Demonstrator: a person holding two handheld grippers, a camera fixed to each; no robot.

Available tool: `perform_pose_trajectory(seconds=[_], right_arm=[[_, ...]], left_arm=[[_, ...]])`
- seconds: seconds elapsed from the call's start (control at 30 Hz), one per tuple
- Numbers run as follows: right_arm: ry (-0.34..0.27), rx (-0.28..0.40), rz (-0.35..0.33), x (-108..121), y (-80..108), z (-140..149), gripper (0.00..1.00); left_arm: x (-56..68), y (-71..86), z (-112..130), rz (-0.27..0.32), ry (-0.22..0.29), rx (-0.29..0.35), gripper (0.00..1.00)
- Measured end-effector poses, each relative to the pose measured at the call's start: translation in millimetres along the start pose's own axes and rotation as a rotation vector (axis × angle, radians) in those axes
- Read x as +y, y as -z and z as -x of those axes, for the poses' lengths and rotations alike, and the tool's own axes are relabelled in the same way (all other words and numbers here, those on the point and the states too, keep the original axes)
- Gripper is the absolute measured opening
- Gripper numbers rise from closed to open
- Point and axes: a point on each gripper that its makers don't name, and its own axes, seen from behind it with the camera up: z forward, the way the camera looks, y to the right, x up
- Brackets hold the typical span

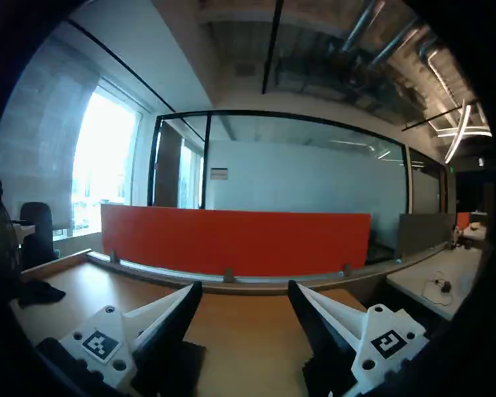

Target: Fold towel

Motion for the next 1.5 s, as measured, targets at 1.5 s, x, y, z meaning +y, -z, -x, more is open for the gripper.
perform_pose_trajectory(seconds=[1.5], right_arm=[[0.215, -0.293, -0.490, -95, 14.6, 39, 1.00]], left_arm=[[98.6, 24.4, 55, 0.520, -0.121, -0.280, 0.94]])
